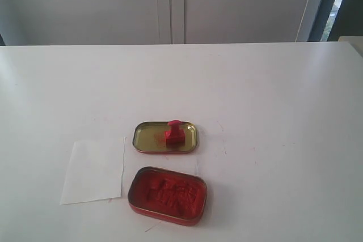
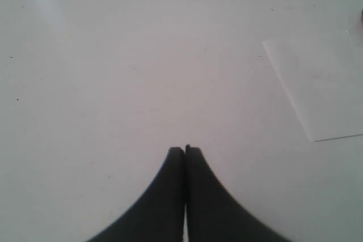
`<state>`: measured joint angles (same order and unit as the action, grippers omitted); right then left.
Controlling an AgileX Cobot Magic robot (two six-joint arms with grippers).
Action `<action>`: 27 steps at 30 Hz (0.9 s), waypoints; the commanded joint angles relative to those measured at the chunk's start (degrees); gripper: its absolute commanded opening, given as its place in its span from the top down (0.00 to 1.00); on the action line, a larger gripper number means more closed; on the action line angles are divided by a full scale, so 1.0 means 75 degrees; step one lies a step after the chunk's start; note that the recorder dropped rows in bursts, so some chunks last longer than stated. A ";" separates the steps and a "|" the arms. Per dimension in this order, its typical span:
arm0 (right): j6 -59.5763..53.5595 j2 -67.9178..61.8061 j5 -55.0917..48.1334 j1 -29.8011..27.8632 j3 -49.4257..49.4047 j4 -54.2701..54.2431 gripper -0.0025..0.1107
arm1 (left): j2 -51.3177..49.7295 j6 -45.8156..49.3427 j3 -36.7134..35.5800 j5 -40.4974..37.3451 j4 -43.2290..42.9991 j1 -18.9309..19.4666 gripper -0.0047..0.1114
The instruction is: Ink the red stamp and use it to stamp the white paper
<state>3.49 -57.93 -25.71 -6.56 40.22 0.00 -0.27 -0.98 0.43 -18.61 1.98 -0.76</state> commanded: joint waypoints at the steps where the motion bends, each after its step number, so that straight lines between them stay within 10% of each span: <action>1: -0.0066 -0.0673 -0.0291 0.0033 0.0481 -0.0057 0.98 | 0.0036 -0.0033 -0.0058 -0.0063 0.0012 0.0013 0.96; 27: -0.1015 -0.4458 -0.2205 0.1861 0.3874 -0.0780 0.98 | 0.0036 -0.0033 -0.0058 -0.0063 0.0012 0.0013 0.96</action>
<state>-1.76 -88.99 -40.37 6.14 66.39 -3.67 -0.27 -0.98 0.43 -18.61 1.98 -0.76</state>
